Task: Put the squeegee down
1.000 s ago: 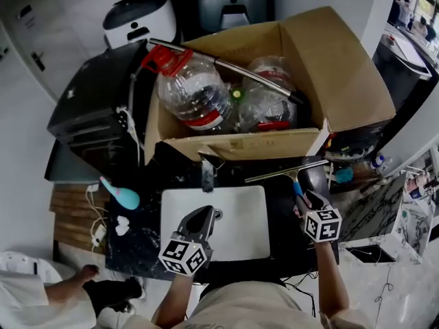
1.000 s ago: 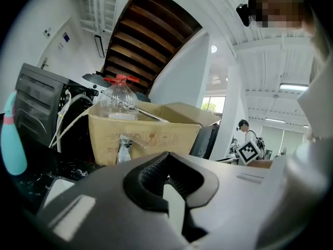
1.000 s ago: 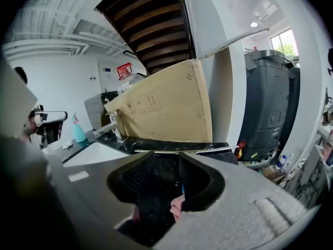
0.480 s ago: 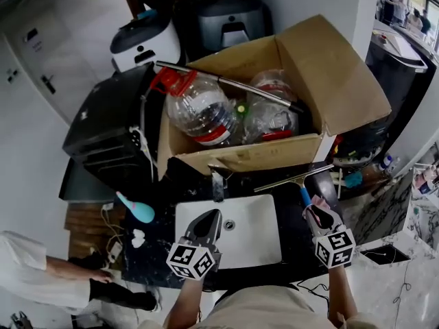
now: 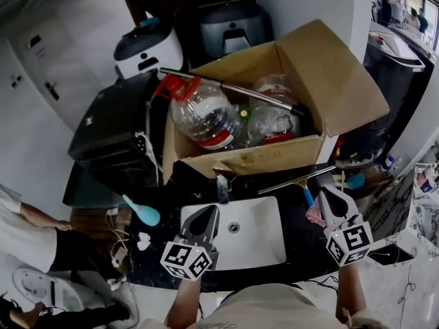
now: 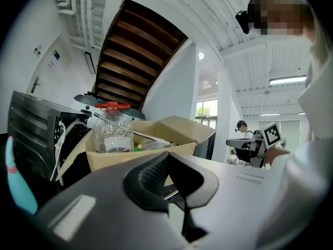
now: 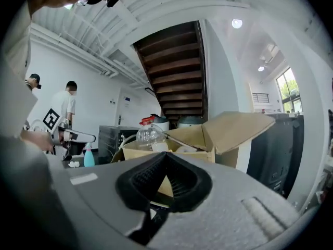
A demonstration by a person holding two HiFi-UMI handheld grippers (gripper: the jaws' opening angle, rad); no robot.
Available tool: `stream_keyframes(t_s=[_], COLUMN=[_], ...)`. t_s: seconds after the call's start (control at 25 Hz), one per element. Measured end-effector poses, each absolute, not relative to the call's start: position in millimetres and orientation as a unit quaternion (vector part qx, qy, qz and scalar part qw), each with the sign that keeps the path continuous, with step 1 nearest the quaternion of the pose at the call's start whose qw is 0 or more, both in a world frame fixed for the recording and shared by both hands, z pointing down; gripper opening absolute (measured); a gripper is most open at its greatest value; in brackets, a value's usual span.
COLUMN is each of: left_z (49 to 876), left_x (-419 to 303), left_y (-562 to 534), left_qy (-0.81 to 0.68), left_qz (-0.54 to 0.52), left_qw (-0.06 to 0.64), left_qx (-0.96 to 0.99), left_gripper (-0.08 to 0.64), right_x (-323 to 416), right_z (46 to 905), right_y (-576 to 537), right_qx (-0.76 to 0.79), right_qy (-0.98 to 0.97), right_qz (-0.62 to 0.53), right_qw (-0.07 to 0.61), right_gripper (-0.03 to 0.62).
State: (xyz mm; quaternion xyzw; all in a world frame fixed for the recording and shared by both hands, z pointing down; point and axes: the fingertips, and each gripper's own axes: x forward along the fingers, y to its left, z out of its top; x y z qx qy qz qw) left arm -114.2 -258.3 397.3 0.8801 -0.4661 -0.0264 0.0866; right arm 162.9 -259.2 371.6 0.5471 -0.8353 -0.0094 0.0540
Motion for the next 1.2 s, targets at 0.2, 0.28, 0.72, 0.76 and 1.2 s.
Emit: stream_keyframes(t_s=[0.2, 0.28, 0.72, 0.76, 1.2], left_z=[371, 359, 352, 354, 377], left_x=[-113, -113, -118, -119, -132], left_y=[-260, -261, -257, -256, -248], left_qy=[-0.462, -0.463, -0.475, -0.477, -0.486], left_qz=[-0.029, -0.028, -0.031, -0.031, -0.046], left_qw=[0.058, 0.042, 0.019, 0.020, 0.077], left_qx=[0.885, 0.885, 0.879, 0.878, 0.869], left_gripper=[0.015, 0.015, 0.015, 0.015, 0.015], right_x=[154, 152, 145, 144, 145], right_z=[337, 330, 335, 336, 366], right_y=[-261, -261, -255, -254, -249], right_qx=[0.538, 0.536, 0.523, 0.521, 0.514], right_qy=[-0.841, -0.842, -0.850, -0.851, -0.856], right_qz=[-0.043, -0.053, -0.045, -0.045, -0.010], right_qw=[0.034, 0.032, 0.039, 0.039, 0.059], right_gripper=[0.002, 0.002, 0.002, 0.002, 0.002])
